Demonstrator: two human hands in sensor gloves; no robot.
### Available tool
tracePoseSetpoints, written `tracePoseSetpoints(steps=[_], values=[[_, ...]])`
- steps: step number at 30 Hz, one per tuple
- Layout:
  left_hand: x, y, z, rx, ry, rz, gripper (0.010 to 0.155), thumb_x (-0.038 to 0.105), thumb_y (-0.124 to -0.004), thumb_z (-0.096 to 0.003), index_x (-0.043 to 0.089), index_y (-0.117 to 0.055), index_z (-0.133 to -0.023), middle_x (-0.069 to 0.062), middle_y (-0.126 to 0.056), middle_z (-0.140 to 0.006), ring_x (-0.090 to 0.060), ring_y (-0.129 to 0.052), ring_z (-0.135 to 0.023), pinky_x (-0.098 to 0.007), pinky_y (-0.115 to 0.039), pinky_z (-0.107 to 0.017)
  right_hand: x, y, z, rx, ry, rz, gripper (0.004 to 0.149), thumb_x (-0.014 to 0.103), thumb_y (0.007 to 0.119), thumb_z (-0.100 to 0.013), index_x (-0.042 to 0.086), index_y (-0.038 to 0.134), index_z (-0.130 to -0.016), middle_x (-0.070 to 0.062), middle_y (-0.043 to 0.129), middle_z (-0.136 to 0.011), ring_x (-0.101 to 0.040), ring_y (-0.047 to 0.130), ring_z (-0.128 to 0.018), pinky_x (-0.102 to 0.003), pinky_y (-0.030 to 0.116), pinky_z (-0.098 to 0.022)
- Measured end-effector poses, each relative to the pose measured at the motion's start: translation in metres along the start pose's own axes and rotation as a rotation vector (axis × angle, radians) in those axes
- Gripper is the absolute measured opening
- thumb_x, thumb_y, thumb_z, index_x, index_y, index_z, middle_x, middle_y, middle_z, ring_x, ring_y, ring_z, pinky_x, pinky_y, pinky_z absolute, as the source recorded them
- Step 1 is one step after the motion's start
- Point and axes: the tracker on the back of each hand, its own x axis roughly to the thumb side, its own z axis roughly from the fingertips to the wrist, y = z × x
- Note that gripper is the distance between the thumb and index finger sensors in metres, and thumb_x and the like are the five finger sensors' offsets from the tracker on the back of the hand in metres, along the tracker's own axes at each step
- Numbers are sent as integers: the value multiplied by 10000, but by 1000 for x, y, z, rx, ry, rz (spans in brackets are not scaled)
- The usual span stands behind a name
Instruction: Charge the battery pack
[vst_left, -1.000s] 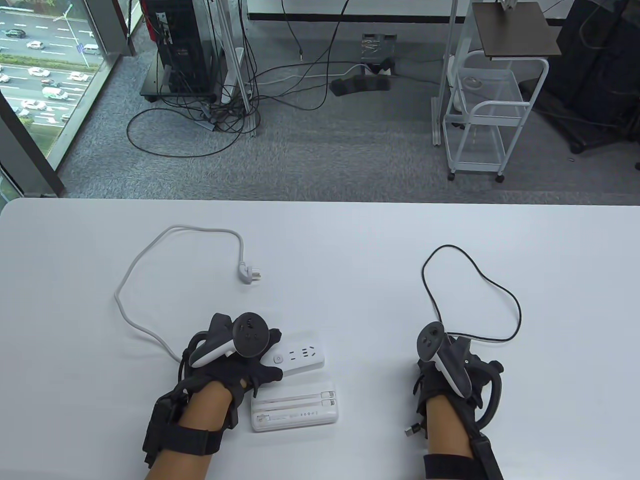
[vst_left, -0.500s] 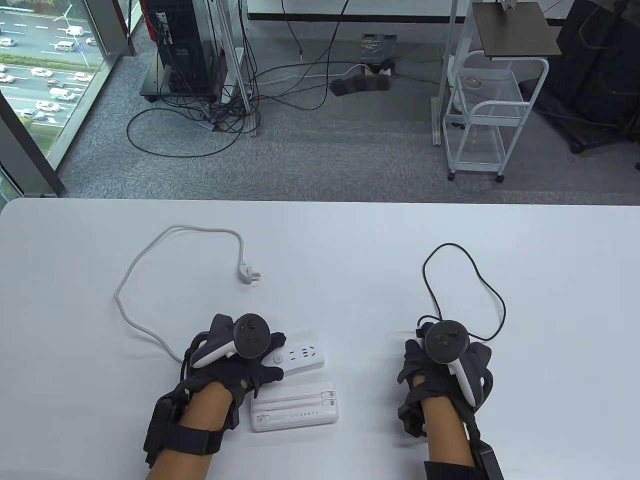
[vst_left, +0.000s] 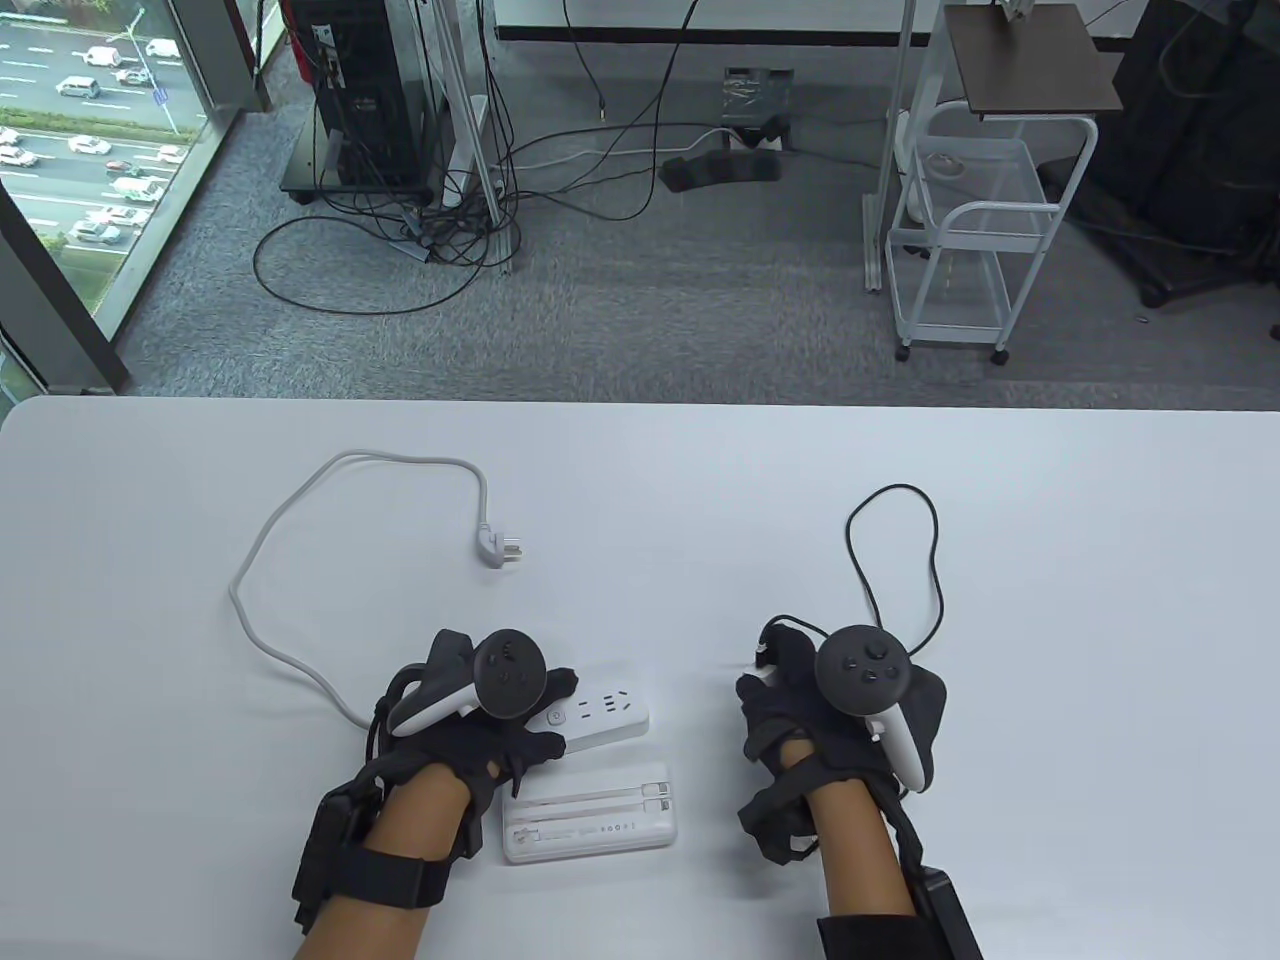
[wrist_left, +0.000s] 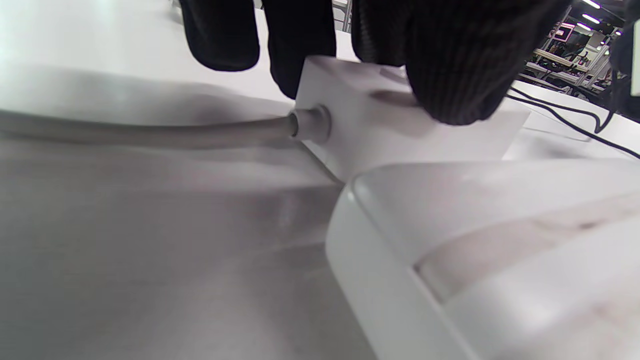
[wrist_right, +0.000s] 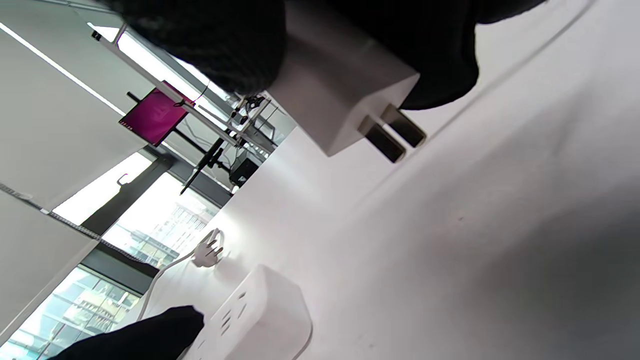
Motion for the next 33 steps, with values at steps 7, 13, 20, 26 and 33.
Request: tracePoseSetpoints(steps=[7,13,20,26,33], values=[[1,0,0,2,4,-6,751,542,-872,-425,367,-606,-1105,-76,-761,-1078,-432,-712,-1003,-724,-456,-702,25,20,-8,77,-111,22,672,224,795,-423,162,510,-1029,-218,675,-988,-503,861,-785,-711,572,-654],[1,0,-1,1,5,-3,752,541,-873,-425,370,-604,-1105,-77,-761,-1078,-432,-714,-1002,-724,-458,-701,46,44,-18,131,-219,30,657,191,802,-395,194,531,-993,-177,672,-1008,-480,869,-842,-672,594,-677],[1,0,-1,-3,7,3,754,539,-872,-425,367,-600,-1107,-77,-759,-1078,-434,-713,-1002,-725,-457,-701,58,65,-24,207,-289,51,648,162,814,-381,258,548,-964,-142,677,-1025,-449,862,-885,-626,598,-699],[1,0,-1,-3,8,-2,757,538,-873,-424,363,-599,-1108,-79,-758,-1080,-434,-712,-1002,-725,-456,-700,58,73,-25,193,-328,70,654,152,819,-373,268,549,-957,-119,687,-1028,-426,867,-894,-603,607,-705],[1,0,-1,-3,8,-3,756,539,-872,-424,366,-599,-1108,-77,-760,-1078,-432,-712,-1003,-726,-454,-701,55,79,-28,187,-342,96,655,150,825,-367,270,556,-953,-111,699,-1025,-417,878,-891,-597,615,-706]])
